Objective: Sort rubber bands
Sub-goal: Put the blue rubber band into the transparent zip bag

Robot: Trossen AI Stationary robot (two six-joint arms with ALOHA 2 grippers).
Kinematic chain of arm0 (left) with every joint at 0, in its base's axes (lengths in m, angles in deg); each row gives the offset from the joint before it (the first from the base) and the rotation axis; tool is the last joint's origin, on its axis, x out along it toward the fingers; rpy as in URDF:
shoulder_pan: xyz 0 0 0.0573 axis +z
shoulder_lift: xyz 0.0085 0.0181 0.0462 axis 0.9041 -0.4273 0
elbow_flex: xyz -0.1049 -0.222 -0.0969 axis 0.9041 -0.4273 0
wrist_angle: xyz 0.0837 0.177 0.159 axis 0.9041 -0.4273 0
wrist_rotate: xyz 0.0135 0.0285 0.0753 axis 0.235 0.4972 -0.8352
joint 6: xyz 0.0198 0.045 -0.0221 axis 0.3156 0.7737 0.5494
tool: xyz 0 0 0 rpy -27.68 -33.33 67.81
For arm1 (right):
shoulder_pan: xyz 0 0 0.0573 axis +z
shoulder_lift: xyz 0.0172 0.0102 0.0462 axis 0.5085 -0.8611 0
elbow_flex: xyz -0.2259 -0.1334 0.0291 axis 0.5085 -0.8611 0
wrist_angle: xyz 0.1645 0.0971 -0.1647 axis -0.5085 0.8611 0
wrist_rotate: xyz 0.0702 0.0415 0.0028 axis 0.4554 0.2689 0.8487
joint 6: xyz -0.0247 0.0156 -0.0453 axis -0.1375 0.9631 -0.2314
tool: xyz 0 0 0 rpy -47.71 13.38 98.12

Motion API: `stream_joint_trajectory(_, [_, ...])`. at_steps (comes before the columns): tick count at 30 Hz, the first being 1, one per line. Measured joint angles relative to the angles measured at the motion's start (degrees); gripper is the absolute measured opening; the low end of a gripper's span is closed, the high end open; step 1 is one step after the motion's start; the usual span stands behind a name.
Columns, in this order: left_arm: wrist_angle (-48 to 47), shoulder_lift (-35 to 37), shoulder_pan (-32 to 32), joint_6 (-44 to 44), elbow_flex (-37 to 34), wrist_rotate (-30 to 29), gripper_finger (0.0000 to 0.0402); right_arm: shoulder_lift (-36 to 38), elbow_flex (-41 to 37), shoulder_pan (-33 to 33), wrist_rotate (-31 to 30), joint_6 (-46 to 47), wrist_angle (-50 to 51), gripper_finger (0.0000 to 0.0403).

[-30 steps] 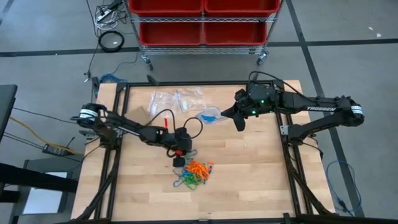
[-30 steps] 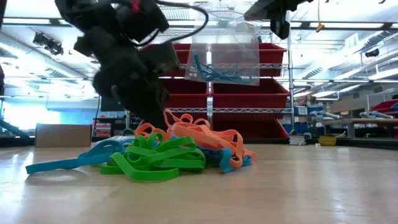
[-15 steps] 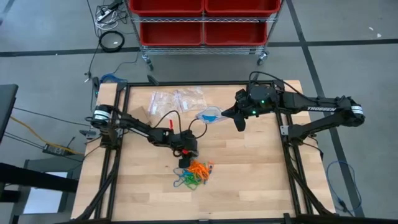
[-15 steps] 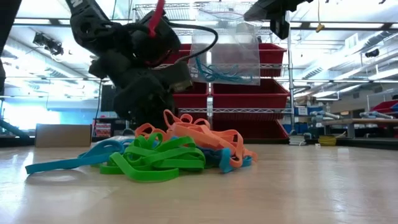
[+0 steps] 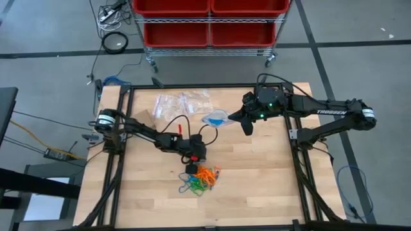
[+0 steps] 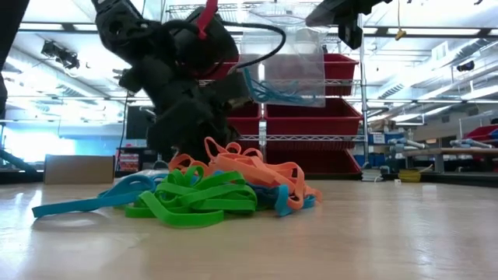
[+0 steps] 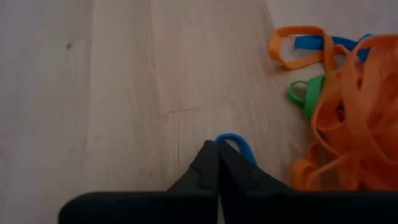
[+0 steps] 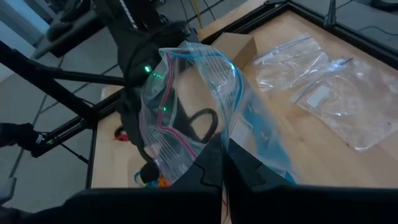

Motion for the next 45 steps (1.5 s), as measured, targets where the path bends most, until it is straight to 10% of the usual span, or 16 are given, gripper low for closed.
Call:
stream_joint_trajectory(20, [-24.9,22.9,-4.1,11.7,15.7,-18.0,0.0,-6.5,0.0,1.4,-0.2,1.2,2.5,0.0])
stream_joint_trajectory(45, [-23.8,18.3,-1.4,20.3,22.9,-26.8,0.0,-17.2,0.0,1.6,9.2,4.4,-11.6,0.0])
